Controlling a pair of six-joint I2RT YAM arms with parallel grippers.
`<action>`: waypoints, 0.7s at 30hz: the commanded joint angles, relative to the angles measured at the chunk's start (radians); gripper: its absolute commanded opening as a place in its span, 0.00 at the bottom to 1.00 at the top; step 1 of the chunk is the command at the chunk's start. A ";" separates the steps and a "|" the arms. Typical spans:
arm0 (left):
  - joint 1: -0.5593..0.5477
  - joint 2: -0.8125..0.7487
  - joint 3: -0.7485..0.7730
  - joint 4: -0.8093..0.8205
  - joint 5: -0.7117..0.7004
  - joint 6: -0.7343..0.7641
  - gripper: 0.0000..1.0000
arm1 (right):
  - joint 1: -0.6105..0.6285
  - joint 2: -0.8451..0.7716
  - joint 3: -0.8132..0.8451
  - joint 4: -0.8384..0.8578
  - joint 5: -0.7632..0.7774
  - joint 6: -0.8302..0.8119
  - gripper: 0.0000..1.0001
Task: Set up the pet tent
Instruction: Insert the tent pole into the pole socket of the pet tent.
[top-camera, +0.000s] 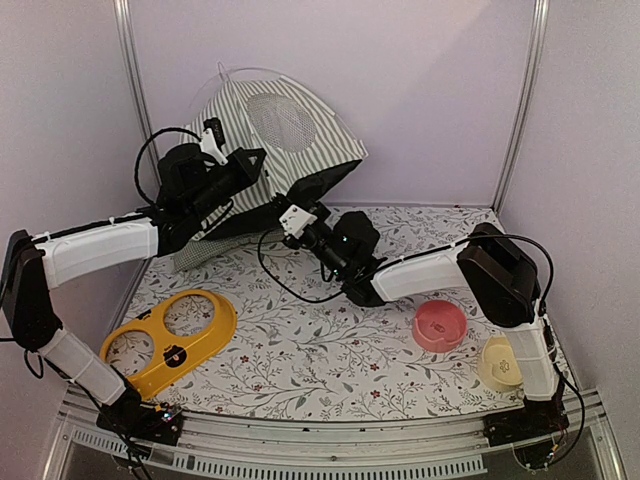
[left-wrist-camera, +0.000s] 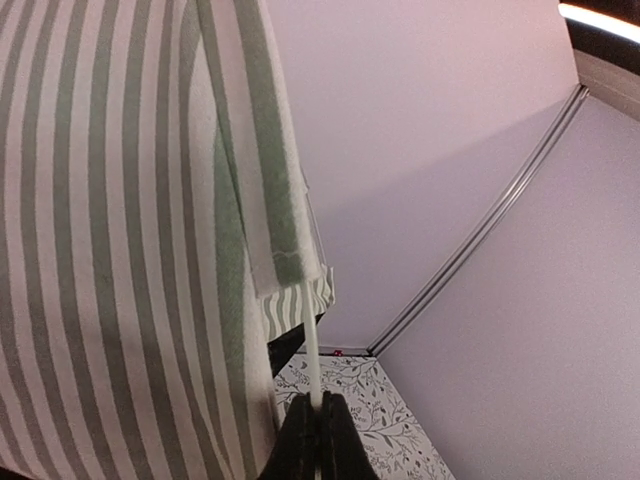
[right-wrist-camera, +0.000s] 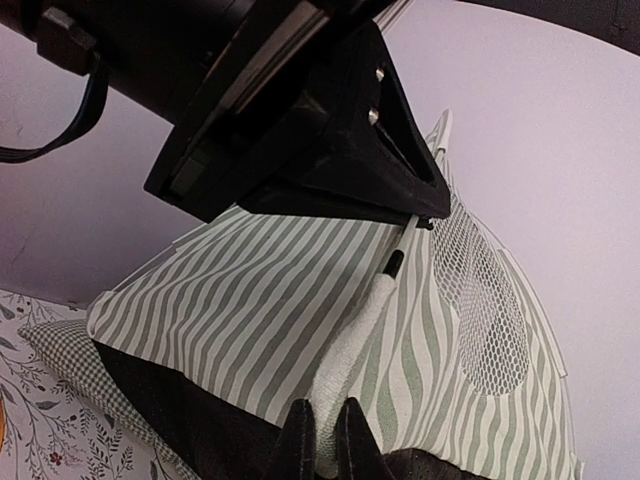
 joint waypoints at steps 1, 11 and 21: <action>0.065 -0.029 0.011 0.149 -0.107 0.032 0.00 | 0.004 -0.021 -0.005 -0.074 -0.017 0.016 0.00; 0.061 -0.017 -0.006 0.154 -0.103 0.023 0.00 | 0.000 -0.020 0.046 -0.125 -0.043 0.050 0.00; 0.048 -0.004 -0.009 0.160 -0.087 0.026 0.00 | -0.016 -0.030 0.070 -0.179 -0.049 0.080 0.00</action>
